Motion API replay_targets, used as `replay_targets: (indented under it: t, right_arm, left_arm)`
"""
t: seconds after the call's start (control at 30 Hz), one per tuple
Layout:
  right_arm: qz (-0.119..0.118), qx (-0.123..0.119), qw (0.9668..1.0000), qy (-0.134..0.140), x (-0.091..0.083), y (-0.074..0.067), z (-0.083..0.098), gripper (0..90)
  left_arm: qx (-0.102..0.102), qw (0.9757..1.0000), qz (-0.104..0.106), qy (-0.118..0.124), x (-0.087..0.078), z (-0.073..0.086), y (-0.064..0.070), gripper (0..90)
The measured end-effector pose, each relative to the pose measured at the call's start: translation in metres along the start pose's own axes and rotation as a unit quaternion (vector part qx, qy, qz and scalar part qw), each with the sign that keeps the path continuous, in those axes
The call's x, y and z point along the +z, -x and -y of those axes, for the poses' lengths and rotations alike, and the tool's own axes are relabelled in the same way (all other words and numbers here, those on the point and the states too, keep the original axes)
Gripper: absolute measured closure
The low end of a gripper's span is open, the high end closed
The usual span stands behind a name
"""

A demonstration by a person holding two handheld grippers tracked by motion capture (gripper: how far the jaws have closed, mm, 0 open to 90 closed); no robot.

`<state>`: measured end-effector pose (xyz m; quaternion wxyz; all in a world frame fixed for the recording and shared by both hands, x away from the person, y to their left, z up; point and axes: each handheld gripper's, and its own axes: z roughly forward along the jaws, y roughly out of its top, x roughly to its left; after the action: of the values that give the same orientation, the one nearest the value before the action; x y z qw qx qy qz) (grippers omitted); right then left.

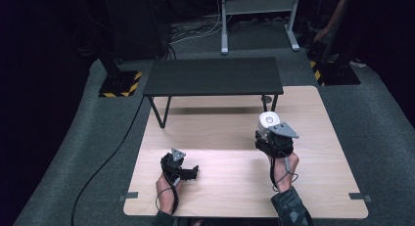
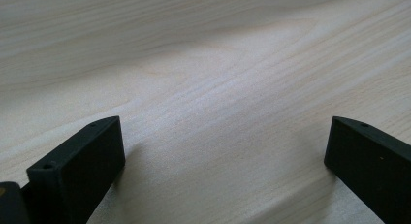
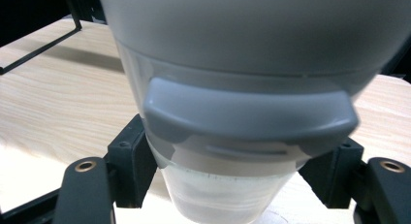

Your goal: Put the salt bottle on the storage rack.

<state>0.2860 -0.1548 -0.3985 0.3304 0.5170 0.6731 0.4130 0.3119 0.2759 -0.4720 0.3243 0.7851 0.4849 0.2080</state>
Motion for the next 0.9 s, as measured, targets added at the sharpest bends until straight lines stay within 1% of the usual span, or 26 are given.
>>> replay_targets:
  t: [0.43,0.9]
  right_arm:
    - [-0.004,-0.008,0.9999,0.009,-0.001,0.001,-0.017,29.0]
    - [-0.001,-0.023,0.9996,0.016,0.002,-0.001,-0.037,29.0]
  left_arm:
    - [0.002,1.0000,0.002,0.000,0.000,0.000,0.000,0.0]
    - [0.003,1.0000,0.003,0.000,0.000,0.000,-0.001,0.2]
